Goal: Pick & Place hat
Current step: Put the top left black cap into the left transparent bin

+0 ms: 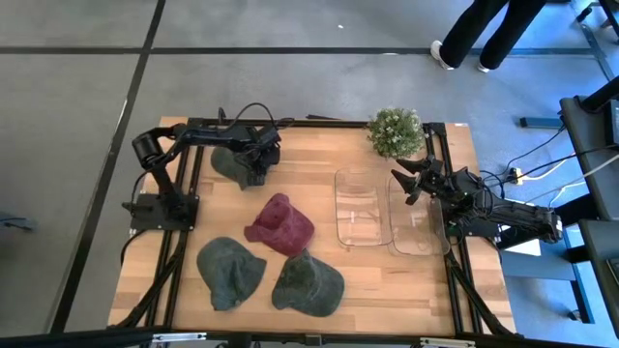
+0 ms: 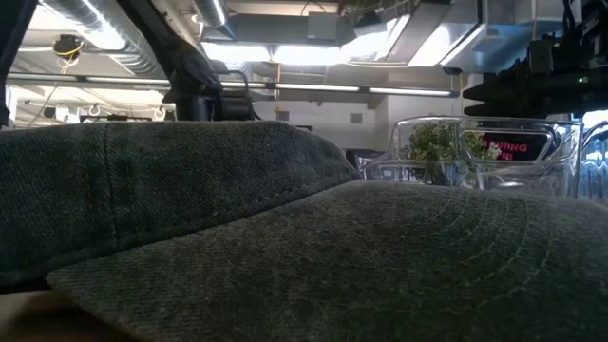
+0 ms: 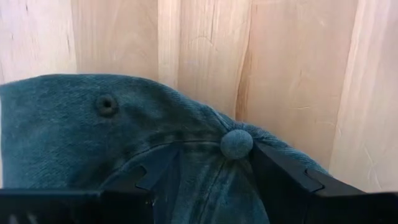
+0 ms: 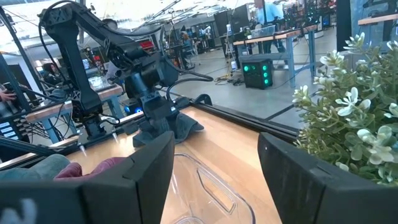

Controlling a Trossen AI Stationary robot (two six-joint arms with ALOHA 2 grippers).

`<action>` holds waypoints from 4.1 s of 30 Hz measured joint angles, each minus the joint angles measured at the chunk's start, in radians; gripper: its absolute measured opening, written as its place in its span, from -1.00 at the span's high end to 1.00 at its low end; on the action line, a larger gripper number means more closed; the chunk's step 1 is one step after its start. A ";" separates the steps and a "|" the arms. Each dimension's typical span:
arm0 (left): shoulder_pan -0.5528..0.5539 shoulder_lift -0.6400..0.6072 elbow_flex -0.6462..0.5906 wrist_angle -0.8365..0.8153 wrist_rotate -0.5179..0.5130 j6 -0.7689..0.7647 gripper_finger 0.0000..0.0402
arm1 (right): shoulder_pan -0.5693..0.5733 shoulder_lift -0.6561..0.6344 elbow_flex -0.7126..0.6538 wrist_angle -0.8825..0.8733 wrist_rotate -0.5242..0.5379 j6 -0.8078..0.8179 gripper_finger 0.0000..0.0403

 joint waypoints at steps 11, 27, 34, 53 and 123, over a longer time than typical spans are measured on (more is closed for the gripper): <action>0.000 0.027 -0.002 0.009 0.110 -0.009 0.62 | 0.000 0.000 0.000 0.000 0.000 -0.001 -0.15; 0.000 -0.153 -0.010 -0.012 0.083 -0.152 0.96 | 0.000 0.000 0.000 0.002 0.001 0.064 -0.15; -0.005 -0.352 -0.010 0.034 0.062 -0.344 0.97 | 0.000 0.000 0.000 0.139 0.002 0.261 -0.15; -0.242 -0.487 0.086 0.519 -0.423 -0.408 0.98 | -0.003 0.684 0.646 -0.025 -0.112 0.130 -0.15; -0.612 -0.367 0.117 0.892 -0.774 -0.059 0.44 | -0.019 1.436 1.345 -0.235 -0.367 -0.144 0.97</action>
